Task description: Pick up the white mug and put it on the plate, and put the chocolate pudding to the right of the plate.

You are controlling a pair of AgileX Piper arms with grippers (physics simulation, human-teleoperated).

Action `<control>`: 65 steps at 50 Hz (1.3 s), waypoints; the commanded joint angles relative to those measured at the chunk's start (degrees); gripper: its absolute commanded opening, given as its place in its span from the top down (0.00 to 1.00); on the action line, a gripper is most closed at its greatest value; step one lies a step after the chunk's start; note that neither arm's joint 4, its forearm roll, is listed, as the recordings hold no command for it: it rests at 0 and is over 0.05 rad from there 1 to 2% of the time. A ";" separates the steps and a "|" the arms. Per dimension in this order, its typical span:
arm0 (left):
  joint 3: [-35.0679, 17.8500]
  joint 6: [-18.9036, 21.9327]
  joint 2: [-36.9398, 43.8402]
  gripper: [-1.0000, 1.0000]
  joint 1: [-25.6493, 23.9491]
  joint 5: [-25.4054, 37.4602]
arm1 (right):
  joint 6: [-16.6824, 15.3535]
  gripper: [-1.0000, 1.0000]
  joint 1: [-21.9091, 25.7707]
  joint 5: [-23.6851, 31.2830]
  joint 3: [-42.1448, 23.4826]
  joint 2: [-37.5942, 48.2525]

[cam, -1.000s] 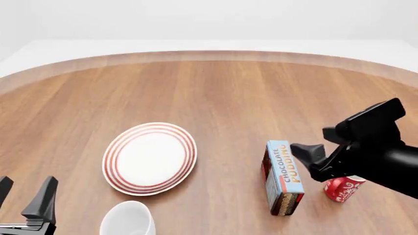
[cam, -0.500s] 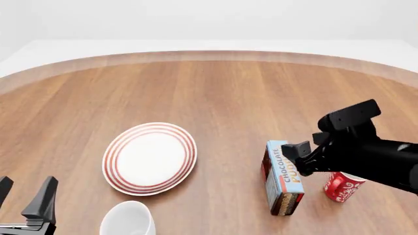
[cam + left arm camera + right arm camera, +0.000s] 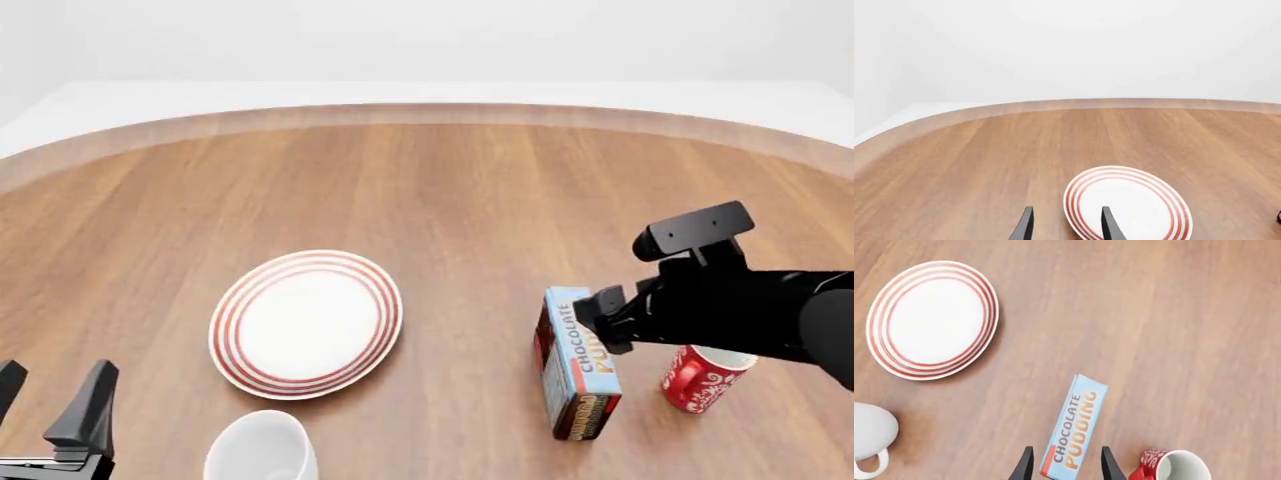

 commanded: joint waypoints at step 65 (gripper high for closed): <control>0.00 0.00 0.00 0.00 0.00 0.00 | 5.08 0.00 -0.86 -7.58 4.25 14.00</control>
